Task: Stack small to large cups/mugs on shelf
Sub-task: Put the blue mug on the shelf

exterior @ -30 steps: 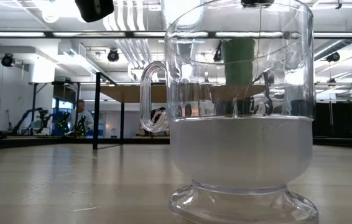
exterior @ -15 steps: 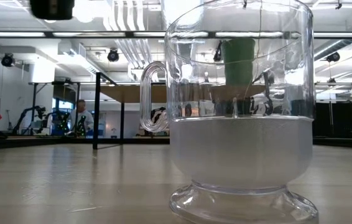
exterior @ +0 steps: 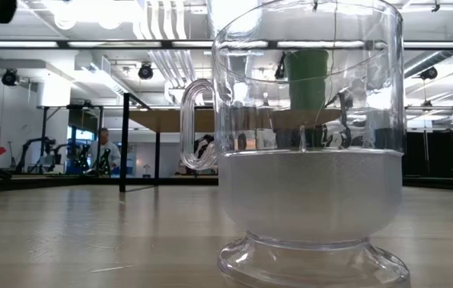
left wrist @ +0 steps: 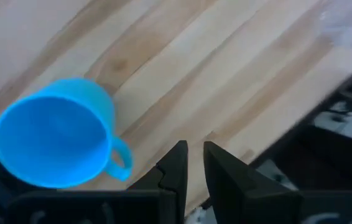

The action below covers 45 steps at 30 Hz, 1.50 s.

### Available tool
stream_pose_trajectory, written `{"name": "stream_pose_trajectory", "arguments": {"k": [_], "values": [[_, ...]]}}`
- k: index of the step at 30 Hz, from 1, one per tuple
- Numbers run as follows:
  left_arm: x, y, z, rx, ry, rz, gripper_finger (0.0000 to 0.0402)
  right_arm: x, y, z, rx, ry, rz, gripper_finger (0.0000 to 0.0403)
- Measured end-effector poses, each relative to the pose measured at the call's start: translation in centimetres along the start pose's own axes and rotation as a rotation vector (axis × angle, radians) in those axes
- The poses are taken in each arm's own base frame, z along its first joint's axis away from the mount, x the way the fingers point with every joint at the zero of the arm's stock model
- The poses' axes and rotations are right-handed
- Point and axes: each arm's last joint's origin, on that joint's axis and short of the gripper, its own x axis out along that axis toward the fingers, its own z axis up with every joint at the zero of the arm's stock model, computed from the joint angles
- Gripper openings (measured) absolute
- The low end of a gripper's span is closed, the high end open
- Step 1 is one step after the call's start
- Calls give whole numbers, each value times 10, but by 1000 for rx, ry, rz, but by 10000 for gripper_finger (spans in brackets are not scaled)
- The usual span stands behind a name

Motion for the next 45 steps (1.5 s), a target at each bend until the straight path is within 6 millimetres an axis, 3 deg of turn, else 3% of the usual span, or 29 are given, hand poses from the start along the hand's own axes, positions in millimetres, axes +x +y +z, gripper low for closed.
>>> {"name": "stream_pose_trajectory", "arguments": {"k": [6, 11, 25, 32, 45], "values": [[20, 7, -6, -19, 49, 248, 38, 0, 0, 0, 0, -3, 1, 89], [33, 3, -4, -23, 57, 295, 38, 0, 0, 1, 0, -5, 2, 89], [52, 9, -4, -27, 67, 367, 38, 0, 1, 2, -8, -20, 12, 89], [62, 10, -3, -26, 60, 314, 38, 0, 1, 2, -9, -20, 12, 89], [62, 10, -3, -25, 59, 309, 38, 0, 1, 2, -11, -22, 13, 89]]}}
